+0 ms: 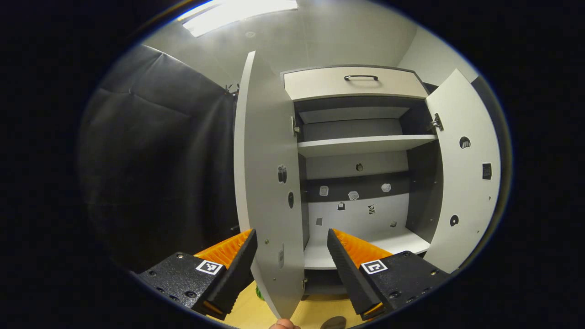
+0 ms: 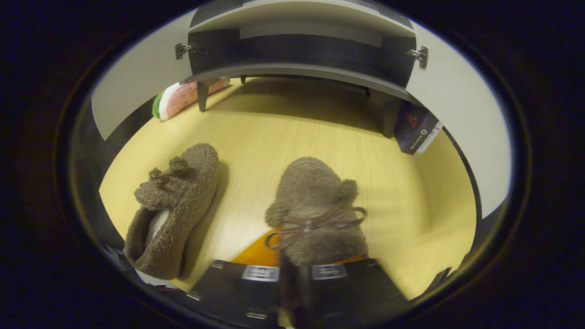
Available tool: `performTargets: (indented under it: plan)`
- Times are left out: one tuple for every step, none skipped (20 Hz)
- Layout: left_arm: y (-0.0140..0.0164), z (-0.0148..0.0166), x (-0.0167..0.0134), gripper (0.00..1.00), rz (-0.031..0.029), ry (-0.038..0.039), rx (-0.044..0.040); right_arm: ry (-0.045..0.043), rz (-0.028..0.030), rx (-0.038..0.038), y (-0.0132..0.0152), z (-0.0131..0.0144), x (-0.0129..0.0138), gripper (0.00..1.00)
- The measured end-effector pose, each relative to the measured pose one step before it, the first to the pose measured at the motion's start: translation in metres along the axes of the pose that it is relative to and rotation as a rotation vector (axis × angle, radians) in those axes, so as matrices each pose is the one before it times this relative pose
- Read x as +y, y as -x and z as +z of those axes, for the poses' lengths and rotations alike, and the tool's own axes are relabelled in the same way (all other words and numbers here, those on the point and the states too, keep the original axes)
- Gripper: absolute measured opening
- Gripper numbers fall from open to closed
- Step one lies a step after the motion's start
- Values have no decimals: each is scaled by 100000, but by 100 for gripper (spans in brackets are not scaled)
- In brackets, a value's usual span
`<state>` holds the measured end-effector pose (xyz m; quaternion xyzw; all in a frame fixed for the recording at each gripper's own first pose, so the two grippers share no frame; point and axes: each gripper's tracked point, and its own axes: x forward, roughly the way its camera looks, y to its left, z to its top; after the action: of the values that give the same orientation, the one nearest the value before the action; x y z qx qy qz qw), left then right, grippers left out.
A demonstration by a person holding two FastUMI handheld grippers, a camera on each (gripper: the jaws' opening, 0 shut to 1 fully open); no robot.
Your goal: Grab one shoe with the right hand and put it into the shoe cabinet, grab the other shoe with the left hand and put it into the shoe cabinet; then close the right door with the right hand and the left door with the left hand.
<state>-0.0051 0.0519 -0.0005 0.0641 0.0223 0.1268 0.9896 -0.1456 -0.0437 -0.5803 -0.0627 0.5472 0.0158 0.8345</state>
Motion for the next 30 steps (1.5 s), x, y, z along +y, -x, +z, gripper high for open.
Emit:
performTargets:
  plan:
    - [66,-45,-139,96,-386,-120,6,-407,-426,89,50,229,55,2]
    - [63,6,-170,94,-533,-185,-139,-752,-427,-948,89,227,-73,2]
    - [26,-1,-90,93,-383,-153,-50,-186,-512,-1236,-164,529,-106,2]
    - [-5,19,-115,94,-469,-208,-64,-228,760,-1538,675,514,-50,1]
    - [99,-122,-71,94,-322,-190,113,-931,1499,-1645,537,842,125,0]
    - [-19,-46,-89,94,-416,-54,49,-1251,680,-2270,738,833,-17,0]
    - [6,-97,-127,94,-487,134,108,-1234,150,-2925,771,1247,-129,1]
    - [-25,-104,-70,94,-327,174,126,-1203,467,-3198,776,1458,-149,1]
    - [-87,-173,-101,94,-327,132,370,-1066,566,-3366,936,1737,-168,0]
    - [-104,-151,-68,94,-305,127,326,-818,297,-3414,823,1446,-22,0]
    - [-28,-171,-58,94,-255,116,401,-676,493,-3818,972,1992,-14,0]
    - [-126,-75,-21,94,-140,256,181,-464,810,-4169,1031,1801,121,0]
    - [-105,-136,34,94,-58,309,150,-474,473,-4064,770,2152,102,0]
    - [-66,-197,45,94,52,418,162,-555,486,-4202,700,2146,8,1]
    - [-143,-66,38,94,33,364,153,-1033,524,-4405,634,2381,119,0]
    - [-84,-70,22,94,24,311,119,-998,521,-4466,588,2200,121,0]
    - [-93,-35,109,94,175,244,-80,-554,693,-4687,244,2700,158,0]
    - [-113,-1,94,93,197,169,-117,15,548,-4767,241,2622,206,1]
    - [-58,-93,57,93,122,149,54,497,670,-4437,-64,2847,237,0]
    - [-18,-96,33,93,88,243,-67,308,471,-4021,-121,2416,66,0]
    - [-63,-49,7,94,121,312,80,18,299,-4057,-594,2535,141,0]
    - [17,-128,72,93,28,236,83,64,224,-4147,-1023,2609,111,0]
    - [-44,-16,66,94,99,124,60,548,-130,-4125,-1289,2426,-2,0]
    - [65,-74,106,94,293,137,-39,1386,-508,-3380,-1441,2184,-151,3]
    - [70,-203,180,94,365,330,311,1901,-916,-2497,-1566,1909,-324,0]
    - [36,-186,115,94,236,716,259,1709,-804,-1717,-1599,1435,-236,0]
    - [82,-203,37,93,-89,1061,233,1117,-764,-1146,-1814,1266,-111,0]
    - [71,-287,18,93,-206,987,536,820,-627,-1215,-1502,448,-388,0]
    - [49,-322,100,94,99,565,725,791,-756,132,-1477,317,-294,0]
    - [65,-293,61,94,-239,333,647,938,-576,373,-1557,242,-240,0]
